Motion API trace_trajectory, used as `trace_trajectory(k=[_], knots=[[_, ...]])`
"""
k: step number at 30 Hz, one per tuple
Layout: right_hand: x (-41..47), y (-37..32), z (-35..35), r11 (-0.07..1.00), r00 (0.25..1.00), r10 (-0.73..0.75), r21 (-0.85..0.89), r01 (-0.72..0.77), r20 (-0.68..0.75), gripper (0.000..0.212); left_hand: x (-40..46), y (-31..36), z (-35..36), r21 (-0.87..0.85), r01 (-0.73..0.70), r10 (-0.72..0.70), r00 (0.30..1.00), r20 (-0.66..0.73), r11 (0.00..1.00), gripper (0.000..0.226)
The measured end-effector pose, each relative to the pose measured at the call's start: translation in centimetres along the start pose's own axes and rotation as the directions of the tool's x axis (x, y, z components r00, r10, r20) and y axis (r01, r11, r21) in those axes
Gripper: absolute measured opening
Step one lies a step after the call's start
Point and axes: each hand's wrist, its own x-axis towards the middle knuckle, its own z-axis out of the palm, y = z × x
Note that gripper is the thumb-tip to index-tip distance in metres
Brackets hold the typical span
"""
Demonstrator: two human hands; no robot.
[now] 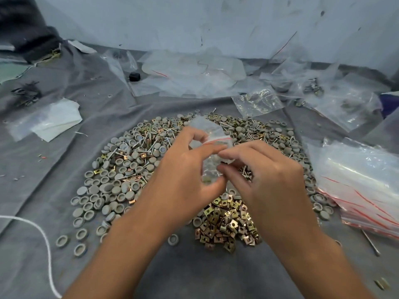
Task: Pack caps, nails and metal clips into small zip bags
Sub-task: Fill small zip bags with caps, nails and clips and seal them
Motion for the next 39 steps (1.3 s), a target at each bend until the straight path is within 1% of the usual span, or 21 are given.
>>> trace_trajectory(k=[3, 7, 8, 9, 10, 11, 12, 13, 14, 15, 16, 19, 22, 27, 32, 34, 36, 37, 39], knots=[[0.1, 0.4, 0.0, 0.999, 0.998, 0.03, 0.043, -0.028, -0.055, 0.019, 0.2, 0.0, 0.0, -0.041, 0.006, -0.005, 1.0, 0.007, 0.999, 0.044], [0.3, 0.4, -0.1, 0.995, 0.998, 0.04, 0.091, -0.035, -0.049, 0.017, 0.3, 0.3, 0.0, -0.051, 0.035, -0.035, 0.999, -0.002, 0.998, 0.045], [0.4, 0.7, -0.3, 0.991, 0.997, 0.067, 0.12, -0.062, -0.039, 0.016, 0.3, 0.2, -0.1, -0.053, 0.053, -0.054, 0.998, -0.017, 0.997, 0.045], [0.5, 1.0, -0.6, 0.983, 0.994, 0.114, 0.145, -0.113, 0.0, 0.016, 0.3, 0.1, -0.2, -0.057, 0.076, -0.078, 0.996, -0.035, 0.995, 0.045], [0.5, 1.4, -1.0, 0.971, 0.98, 0.176, 0.145, -0.188, 0.095, 0.018, 0.4, 0.0, -0.3, -0.056, 0.103, -0.106, 0.993, -0.055, 0.993, 0.045], [0.4, 1.8, -1.3, 0.958, 0.937, 0.239, 0.095, -0.27, 0.256, 0.019, 0.4, -0.2, -0.6, -0.049, 0.126, -0.129, 0.988, -0.08, 0.991, 0.044], [0.2, 2.3, -1.3, 0.95, 0.85, 0.282, -0.004, -0.313, 0.446, 0.02, 0.4, -0.4, -0.8, -0.039, 0.14, -0.144, 0.984, -0.109, 0.989, 0.043], [-0.1, 2.6, -1.2, 0.948, 0.738, 0.305, -0.116, -0.297, 0.602, 0.027, 0.4, -0.5, -1.1, -0.032, 0.148, -0.151, 0.98, -0.131, 0.989, 0.043], [-0.5, 2.9, -0.8, 0.951, 0.641, 0.307, -0.195, -0.24, 0.704, 0.036, 0.4, -0.7, -1.3, -0.026, 0.152, -0.154, 0.978, -0.14, 0.988, 0.044], [-0.8, 3.0, -0.4, 0.954, 0.582, 0.3, -0.231, -0.192, 0.756, 0.044, 0.5, -0.8, -1.4, -0.02, 0.156, -0.157, 0.978, -0.134, 0.988, 0.046], [-1.0, 3.0, 0.0, 0.957, 0.568, 0.289, -0.241, -0.161, 0.77, 0.046, 0.4, -0.9, -1.5, -0.008, 0.159, -0.159, 0.98, -0.121, 0.987, 0.047], [-1.0, 3.0, 0.7, 0.966, 0.614, 0.254, -0.229, -0.121, 0.748, 0.034, 0.4, -0.9, -1.3, 0.028, 0.136, -0.133, 0.986, -0.097, 0.99, 0.047], [-1.0, 3.3, 0.9, 0.973, 0.621, 0.231, -0.189, -0.135, 0.749, 0.023, 0.3, -0.9, -1.1, 0.031, 0.114, -0.112, 0.991, -0.078, 0.993, 0.044], [-1.2, 4.0, 1.0, 0.969, 0.642, 0.236, -0.127, -0.211, 0.73, 0.016, 0.3, -1.2, -0.7, 0.039, 0.117, -0.115, 0.992, -0.052, 0.992, 0.042], [-1.1, 4.0, 0.1, 0.969, 0.69, 0.209, -0.05, -0.243, 0.693, 0.011, 0.2, -1.4, -0.5, 0.051, 0.117, -0.115, 0.992, -0.046, 0.992, 0.043], [-1.2, 3.7, 0.1, 0.976, 0.676, 0.179, -0.041, -0.216, 0.715, 0.016, 0.2, -1.3, -0.4, 0.053, 0.119, -0.117, 0.992, -0.043, 0.991, 0.043], [-1.5, 3.3, 0.5, 0.987, 0.65, 0.155, -0.087, -0.136, 0.744, 0.023, 0.2, -1.2, -0.3, 0.054, 0.117, -0.115, 0.993, -0.038, 0.992, 0.044], [-1.5, 3.0, 0.7, 0.989, 0.647, 0.148, -0.113, -0.096, 0.748, 0.023, 0.2, -1.2, -0.3, 0.052, 0.115, -0.113, 0.993, -0.035, 0.992, 0.044], [-1.6, 2.6, 0.8, 0.989, 0.66, 0.145, -0.133, -0.069, 0.737, 0.021, 0.2, -1.2, -0.2, 0.048, 0.112, -0.111, 0.993, -0.031, 0.993, 0.043]])
